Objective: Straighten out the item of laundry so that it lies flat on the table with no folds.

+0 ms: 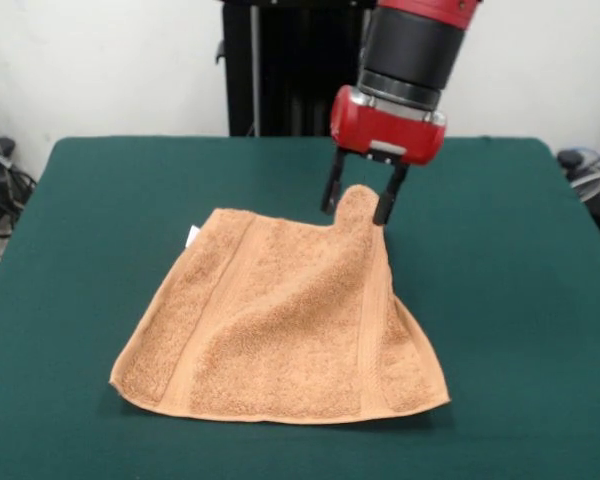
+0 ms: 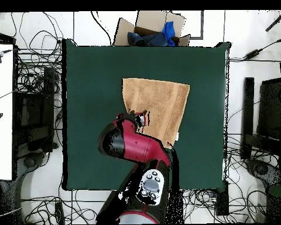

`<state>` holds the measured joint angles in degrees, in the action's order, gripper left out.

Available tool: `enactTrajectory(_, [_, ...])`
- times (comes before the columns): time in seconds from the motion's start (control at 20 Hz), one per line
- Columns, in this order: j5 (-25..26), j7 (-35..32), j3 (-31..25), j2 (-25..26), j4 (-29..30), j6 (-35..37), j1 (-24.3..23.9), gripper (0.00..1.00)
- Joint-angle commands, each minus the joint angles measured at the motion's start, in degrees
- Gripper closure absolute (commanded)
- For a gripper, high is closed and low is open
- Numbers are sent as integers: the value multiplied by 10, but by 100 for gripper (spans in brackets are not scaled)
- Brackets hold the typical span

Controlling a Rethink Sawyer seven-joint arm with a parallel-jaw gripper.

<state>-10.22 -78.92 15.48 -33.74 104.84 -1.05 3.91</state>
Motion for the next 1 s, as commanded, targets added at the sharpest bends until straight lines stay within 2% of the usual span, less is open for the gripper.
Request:
enactTrajectory(0.05, [-29,-130,-6,61,-28,4,-12,0])
enactTrajectory(0.15, [-26,-132,-24,77,-32,-12,-26,0])
enactTrajectory(0.3, [-32,-135,-17,88,-42,-10,-15,0])
enactTrajectory(0.55, [-36,-142,-12,126,-61,-48,-7,0])
enactTrajectory(0.65, [-52,-144,6,146,-74,-49,11,0])
enactTrajectory(0.85, [-115,-147,73,198,-112,-30,75,0])
enactTrajectory(1.0, [-137,-147,77,203,-123,-11,87,0])
